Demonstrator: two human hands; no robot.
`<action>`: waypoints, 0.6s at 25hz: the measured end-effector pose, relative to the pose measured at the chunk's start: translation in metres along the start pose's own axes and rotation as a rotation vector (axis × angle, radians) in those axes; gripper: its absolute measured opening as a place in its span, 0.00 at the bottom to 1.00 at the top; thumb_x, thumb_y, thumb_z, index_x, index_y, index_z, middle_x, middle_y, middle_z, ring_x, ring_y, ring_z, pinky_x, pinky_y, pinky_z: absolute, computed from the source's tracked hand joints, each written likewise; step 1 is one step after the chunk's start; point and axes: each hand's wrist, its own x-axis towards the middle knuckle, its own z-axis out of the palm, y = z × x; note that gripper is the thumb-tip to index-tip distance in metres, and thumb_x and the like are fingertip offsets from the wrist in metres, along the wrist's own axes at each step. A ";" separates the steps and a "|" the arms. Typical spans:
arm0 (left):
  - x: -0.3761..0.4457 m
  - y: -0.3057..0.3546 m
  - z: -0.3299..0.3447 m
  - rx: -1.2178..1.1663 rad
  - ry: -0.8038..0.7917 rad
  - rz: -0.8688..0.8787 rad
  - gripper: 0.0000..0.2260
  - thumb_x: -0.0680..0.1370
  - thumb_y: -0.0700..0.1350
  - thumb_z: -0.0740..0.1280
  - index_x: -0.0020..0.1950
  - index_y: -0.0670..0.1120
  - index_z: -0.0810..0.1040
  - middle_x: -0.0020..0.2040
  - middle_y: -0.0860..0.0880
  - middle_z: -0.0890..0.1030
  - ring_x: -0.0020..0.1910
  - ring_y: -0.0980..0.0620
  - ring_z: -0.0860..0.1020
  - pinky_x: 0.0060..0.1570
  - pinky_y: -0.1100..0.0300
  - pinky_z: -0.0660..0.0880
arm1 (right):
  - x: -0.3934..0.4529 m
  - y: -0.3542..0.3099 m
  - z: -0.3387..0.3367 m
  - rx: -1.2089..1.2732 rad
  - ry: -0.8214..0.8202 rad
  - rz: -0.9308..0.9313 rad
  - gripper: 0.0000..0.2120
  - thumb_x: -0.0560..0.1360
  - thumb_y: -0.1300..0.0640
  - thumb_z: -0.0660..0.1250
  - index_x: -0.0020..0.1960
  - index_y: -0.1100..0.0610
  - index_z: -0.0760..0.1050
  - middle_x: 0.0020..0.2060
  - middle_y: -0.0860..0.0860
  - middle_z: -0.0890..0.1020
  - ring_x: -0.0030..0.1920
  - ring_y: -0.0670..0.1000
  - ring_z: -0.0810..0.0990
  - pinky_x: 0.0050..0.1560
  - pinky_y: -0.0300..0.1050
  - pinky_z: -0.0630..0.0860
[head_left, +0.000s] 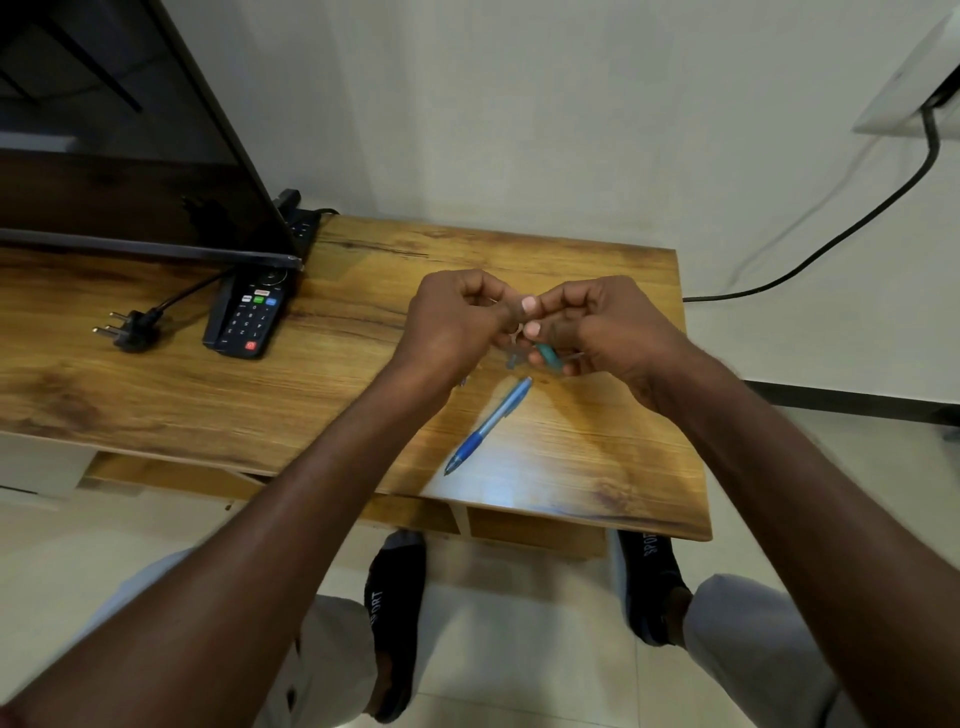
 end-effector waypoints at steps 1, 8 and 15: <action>-0.001 0.001 0.001 -0.021 0.006 -0.003 0.08 0.76 0.45 0.78 0.49 0.41 0.86 0.42 0.42 0.88 0.40 0.47 0.87 0.33 0.65 0.77 | 0.000 0.000 0.001 -0.014 0.007 -0.010 0.07 0.77 0.63 0.76 0.54 0.57 0.85 0.44 0.56 0.90 0.43 0.52 0.89 0.38 0.44 0.79; -0.002 0.003 0.000 -0.228 -0.038 -0.090 0.08 0.78 0.40 0.75 0.51 0.35 0.83 0.43 0.38 0.86 0.42 0.45 0.86 0.40 0.59 0.83 | 0.000 -0.002 -0.001 -0.017 0.060 -0.046 0.07 0.76 0.63 0.77 0.53 0.63 0.86 0.43 0.58 0.89 0.40 0.50 0.87 0.36 0.40 0.79; -0.001 0.002 0.003 -0.256 -0.036 -0.082 0.06 0.80 0.39 0.74 0.47 0.37 0.82 0.42 0.37 0.87 0.42 0.45 0.87 0.49 0.51 0.86 | 0.002 -0.001 -0.004 0.000 0.082 -0.105 0.05 0.76 0.65 0.76 0.51 0.66 0.85 0.41 0.57 0.89 0.45 0.53 0.90 0.49 0.48 0.86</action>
